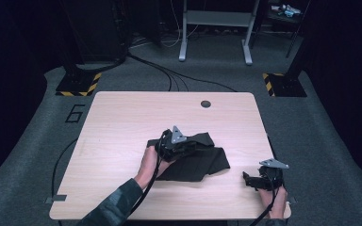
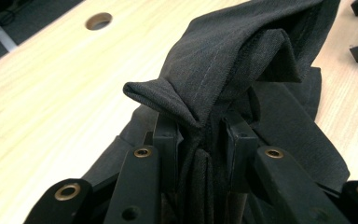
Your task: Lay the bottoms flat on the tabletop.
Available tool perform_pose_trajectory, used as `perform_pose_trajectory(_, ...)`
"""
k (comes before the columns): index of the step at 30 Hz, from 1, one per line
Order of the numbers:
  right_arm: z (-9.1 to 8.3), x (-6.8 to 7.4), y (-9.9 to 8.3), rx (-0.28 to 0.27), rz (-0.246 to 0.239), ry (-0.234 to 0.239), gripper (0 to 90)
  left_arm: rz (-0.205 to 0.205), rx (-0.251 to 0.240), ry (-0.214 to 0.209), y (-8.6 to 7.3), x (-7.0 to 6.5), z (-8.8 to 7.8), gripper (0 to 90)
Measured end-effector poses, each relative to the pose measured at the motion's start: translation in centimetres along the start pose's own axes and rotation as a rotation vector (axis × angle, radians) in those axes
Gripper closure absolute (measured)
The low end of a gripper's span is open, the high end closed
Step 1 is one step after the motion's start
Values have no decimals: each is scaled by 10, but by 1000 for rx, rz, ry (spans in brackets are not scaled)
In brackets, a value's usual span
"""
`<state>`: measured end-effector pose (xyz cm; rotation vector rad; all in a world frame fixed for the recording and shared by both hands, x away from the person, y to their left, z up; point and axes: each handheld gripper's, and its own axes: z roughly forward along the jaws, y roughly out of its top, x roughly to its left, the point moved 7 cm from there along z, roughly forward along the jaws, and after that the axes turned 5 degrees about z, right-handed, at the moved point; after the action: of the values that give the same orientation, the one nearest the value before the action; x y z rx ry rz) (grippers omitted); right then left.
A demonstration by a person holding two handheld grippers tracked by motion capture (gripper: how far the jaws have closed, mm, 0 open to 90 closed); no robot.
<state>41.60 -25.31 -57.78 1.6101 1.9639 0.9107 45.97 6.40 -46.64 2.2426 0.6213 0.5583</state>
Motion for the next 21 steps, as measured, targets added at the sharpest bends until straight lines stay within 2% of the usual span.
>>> perform_pose_trajectory(4,0,0,0,1,-1,0,42,-11,-22,19,0,9,-10,716)
perform_pose_trajectory(6,0,0,0,1,-2,0,41,-30,-33,31,0,14,-16,715)
perform_pose_trajectory(9,0,0,0,0,-1,0,41,-25,-36,44,-2,22,-23,715)
perform_pose_trajectory(11,0,0,0,0,0,-1,41,-46,-50,54,-2,25,-27,715)
perform_pose_trajectory(21,0,0,0,1,-1,-1,41,-71,-68,109,-10,47,-53,715)
